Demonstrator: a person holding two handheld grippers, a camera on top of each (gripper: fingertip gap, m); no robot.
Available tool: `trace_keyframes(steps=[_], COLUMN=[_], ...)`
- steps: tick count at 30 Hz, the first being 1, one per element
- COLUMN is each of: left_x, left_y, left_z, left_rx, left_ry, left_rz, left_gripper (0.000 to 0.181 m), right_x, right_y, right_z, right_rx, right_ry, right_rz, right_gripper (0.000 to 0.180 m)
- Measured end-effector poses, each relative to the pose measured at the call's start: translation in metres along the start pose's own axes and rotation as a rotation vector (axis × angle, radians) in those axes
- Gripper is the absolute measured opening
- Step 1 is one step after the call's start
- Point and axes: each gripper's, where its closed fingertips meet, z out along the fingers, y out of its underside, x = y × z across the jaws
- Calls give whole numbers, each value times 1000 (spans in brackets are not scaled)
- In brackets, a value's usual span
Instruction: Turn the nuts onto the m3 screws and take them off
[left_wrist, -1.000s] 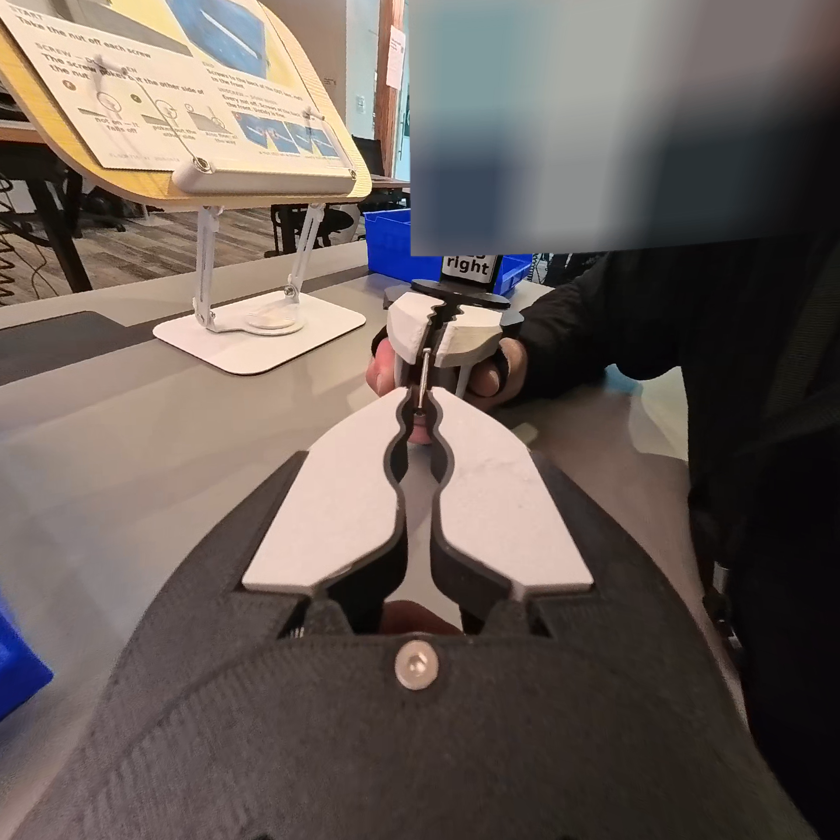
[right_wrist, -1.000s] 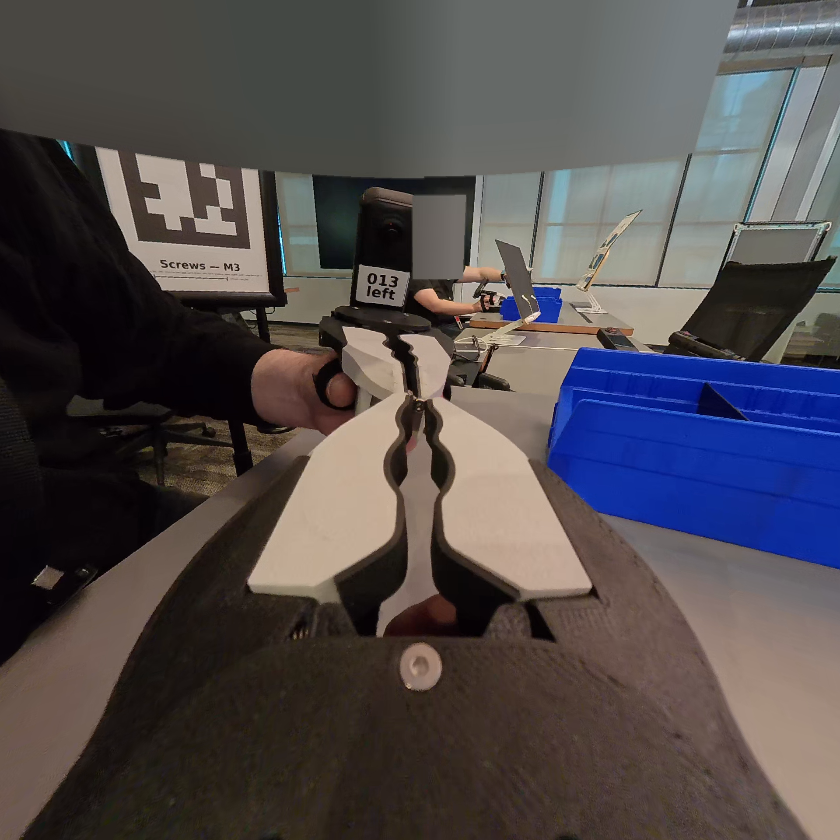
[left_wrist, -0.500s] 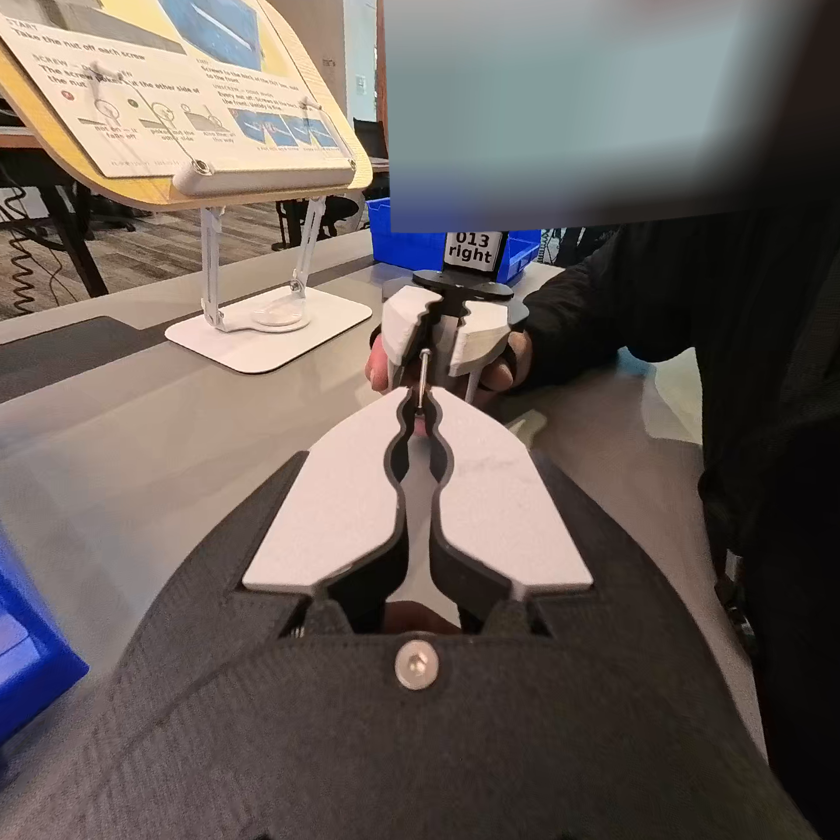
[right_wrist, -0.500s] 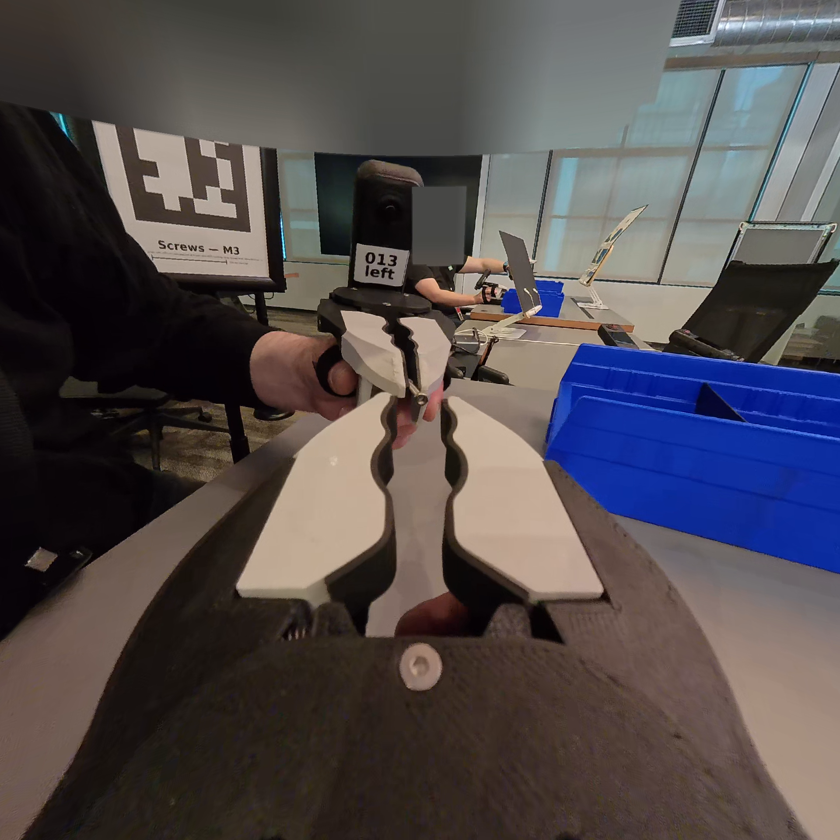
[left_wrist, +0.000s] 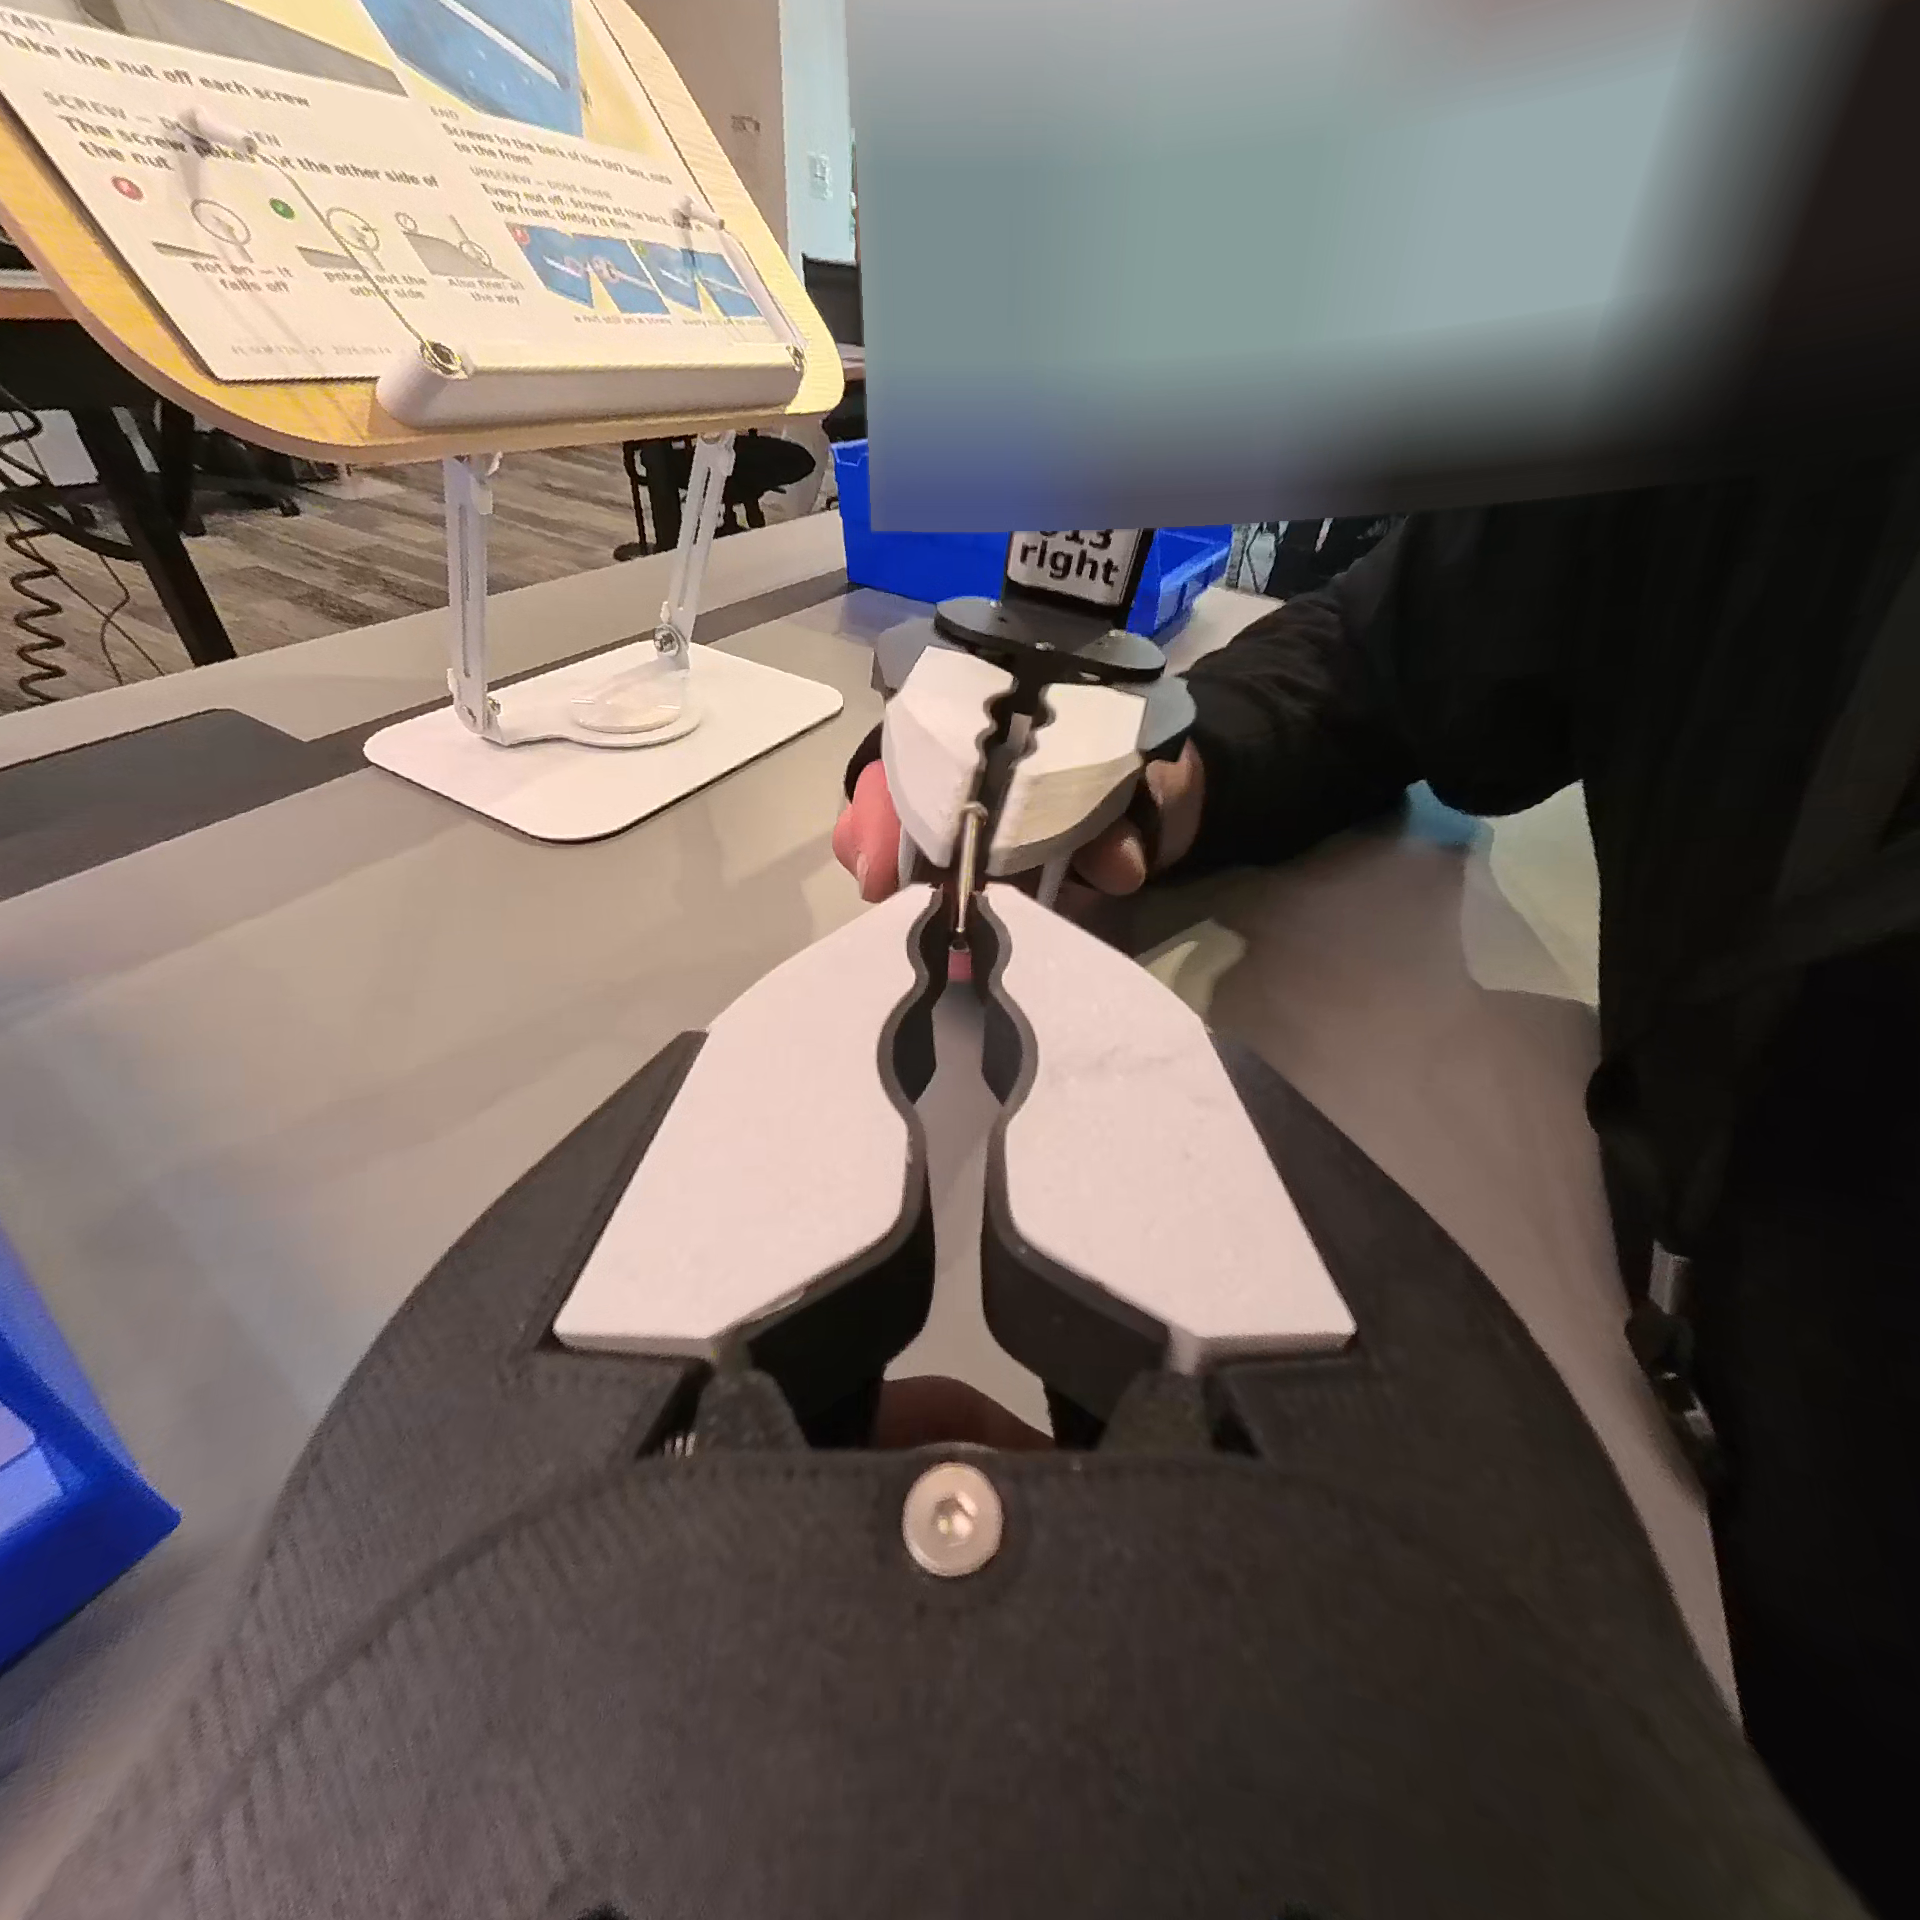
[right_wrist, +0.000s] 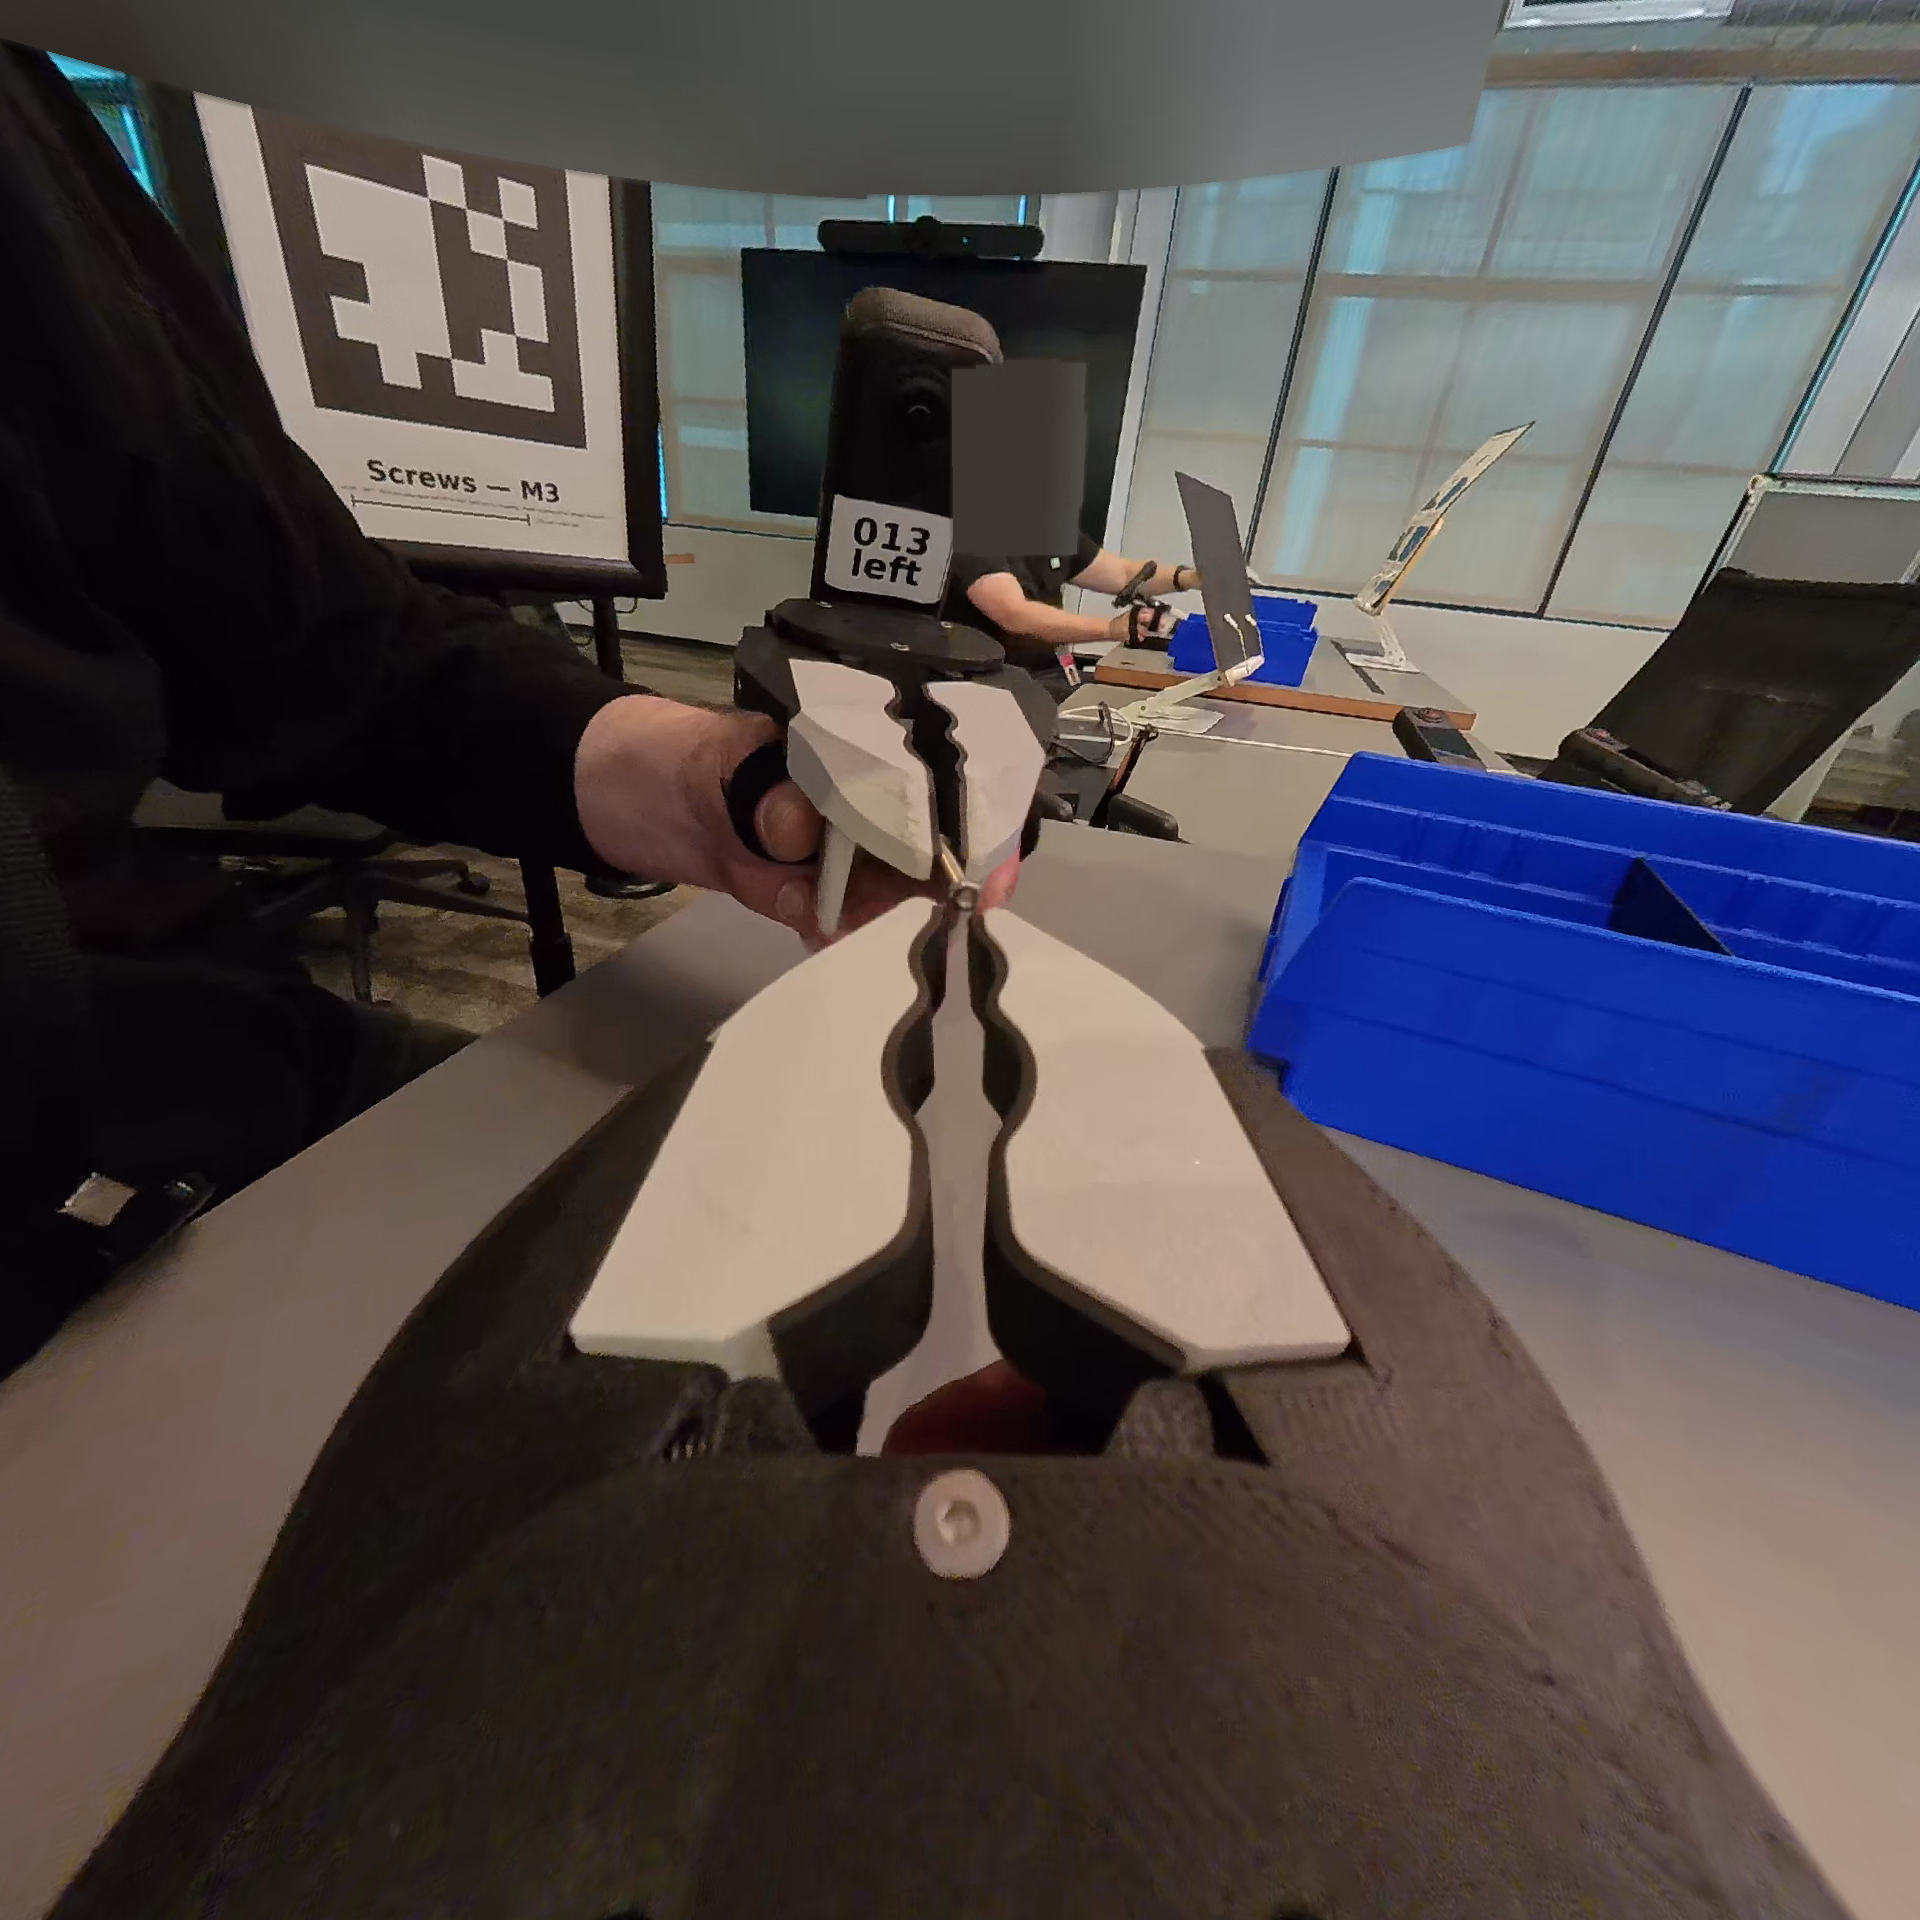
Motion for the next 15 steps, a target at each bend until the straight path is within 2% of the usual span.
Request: trace_keyframes(steps=[4,15], left_x=[1,6], left_y=[0,2], left_z=[0,2], left_rx=[-6,-22], left_ry=[13,39], left_rz=[-3,-10], left_gripper=[3,3], right_x=[1,-5], right_y=[-2,-2], right_z=[-1,0], right_rx=[12,-3], right_ry=[13,-16], right_rz=[-11,-30], right_gripper=[8,5])
